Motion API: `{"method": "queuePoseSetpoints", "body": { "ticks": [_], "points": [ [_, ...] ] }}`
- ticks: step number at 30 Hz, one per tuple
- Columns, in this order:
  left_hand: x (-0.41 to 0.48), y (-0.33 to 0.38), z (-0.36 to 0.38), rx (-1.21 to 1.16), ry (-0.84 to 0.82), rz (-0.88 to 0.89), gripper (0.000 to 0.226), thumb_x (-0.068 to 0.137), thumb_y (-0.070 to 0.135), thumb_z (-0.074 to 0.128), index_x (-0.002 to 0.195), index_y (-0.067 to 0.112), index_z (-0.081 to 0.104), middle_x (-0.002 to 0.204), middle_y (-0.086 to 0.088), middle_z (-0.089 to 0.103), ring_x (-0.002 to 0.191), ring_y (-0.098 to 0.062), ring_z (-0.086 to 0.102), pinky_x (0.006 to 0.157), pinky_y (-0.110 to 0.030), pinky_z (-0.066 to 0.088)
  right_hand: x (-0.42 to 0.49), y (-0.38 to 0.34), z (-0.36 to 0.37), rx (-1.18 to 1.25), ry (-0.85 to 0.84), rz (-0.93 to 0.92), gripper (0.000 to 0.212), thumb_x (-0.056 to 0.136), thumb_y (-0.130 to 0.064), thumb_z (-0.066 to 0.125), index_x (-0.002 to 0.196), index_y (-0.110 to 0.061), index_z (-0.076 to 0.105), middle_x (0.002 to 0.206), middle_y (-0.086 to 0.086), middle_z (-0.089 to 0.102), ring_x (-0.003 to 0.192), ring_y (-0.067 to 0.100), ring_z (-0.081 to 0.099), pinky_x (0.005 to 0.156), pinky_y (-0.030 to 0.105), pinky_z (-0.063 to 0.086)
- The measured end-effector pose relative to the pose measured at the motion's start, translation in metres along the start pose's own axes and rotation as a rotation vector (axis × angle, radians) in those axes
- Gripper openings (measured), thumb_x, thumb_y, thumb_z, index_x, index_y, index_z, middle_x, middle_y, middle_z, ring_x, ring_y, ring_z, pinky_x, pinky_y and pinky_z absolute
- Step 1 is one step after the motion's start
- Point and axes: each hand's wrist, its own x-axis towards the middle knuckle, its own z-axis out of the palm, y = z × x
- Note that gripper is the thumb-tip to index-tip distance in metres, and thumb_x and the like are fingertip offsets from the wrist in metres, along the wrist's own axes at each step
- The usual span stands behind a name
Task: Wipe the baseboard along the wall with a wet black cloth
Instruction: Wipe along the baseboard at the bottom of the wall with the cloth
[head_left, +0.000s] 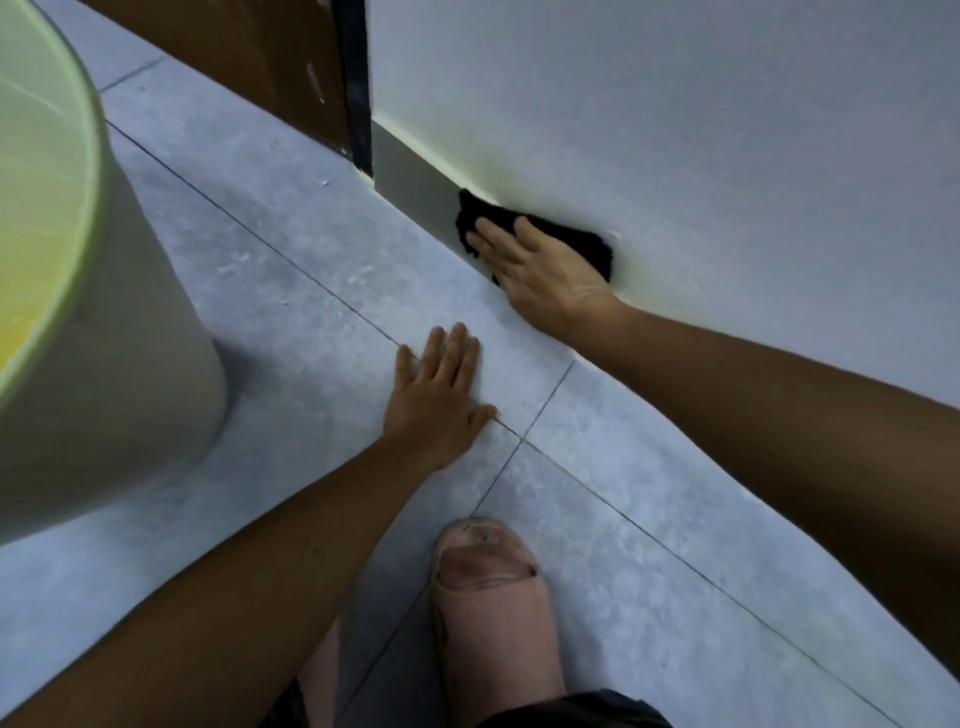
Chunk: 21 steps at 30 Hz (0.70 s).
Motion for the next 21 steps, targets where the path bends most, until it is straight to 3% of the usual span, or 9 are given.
{"method": "queuePoseSetpoints", "body": {
  "ticks": [6,10,15,21],
  "points": [
    [-0.001,0.006,-0.005,-0.004,-0.027,-0.009,0.074,0.096,0.052,0.024,0.148,0.014,-0.013,0.156,-0.01,-0.02,0.144,-0.03,-0.015,0.115,-0.053,0.001,-0.084,-0.044,0.042,-0.064,-0.102,-0.1,0.057,0.103,-0.024,0.023,0.151,-0.001,0.001,0.159,0.014,-0.005,0.146,0.032,-0.005,0.115,0.042,0.013],
    [-0.002,0.016,-0.004,0.021,-0.075,0.077,0.064,0.099,0.041,0.023,0.149,0.016,-0.009,0.157,-0.009,-0.019,0.144,-0.028,-0.014,0.116,-0.054,0.002,-0.122,-0.048,0.05,-0.059,-0.137,-0.084,0.057,0.103,-0.023,0.025,0.151,-0.001,0.003,0.159,0.013,-0.007,0.146,0.031,-0.007,0.115,0.042,0.012],
    [0.004,0.038,-0.012,0.027,-0.15,0.047,0.071,0.096,0.052,0.023,0.149,0.019,-0.01,0.157,-0.01,-0.02,0.144,-0.031,-0.013,0.115,-0.055,0.006,-0.102,-0.03,0.027,0.128,-0.161,0.099,0.057,0.103,-0.029,0.026,0.151,-0.006,0.007,0.16,0.01,-0.008,0.146,0.029,-0.01,0.115,0.043,0.01],
    [-0.002,0.032,-0.011,0.028,-0.201,0.037,0.077,0.092,0.06,0.025,0.148,0.023,-0.013,0.155,-0.011,-0.024,0.144,-0.032,-0.015,0.113,-0.057,0.01,-0.1,-0.061,0.035,0.149,-0.168,0.052,0.058,0.103,-0.027,0.027,0.152,-0.003,0.006,0.16,0.012,-0.007,0.146,0.031,-0.01,0.116,0.044,0.008]
  ]
}}
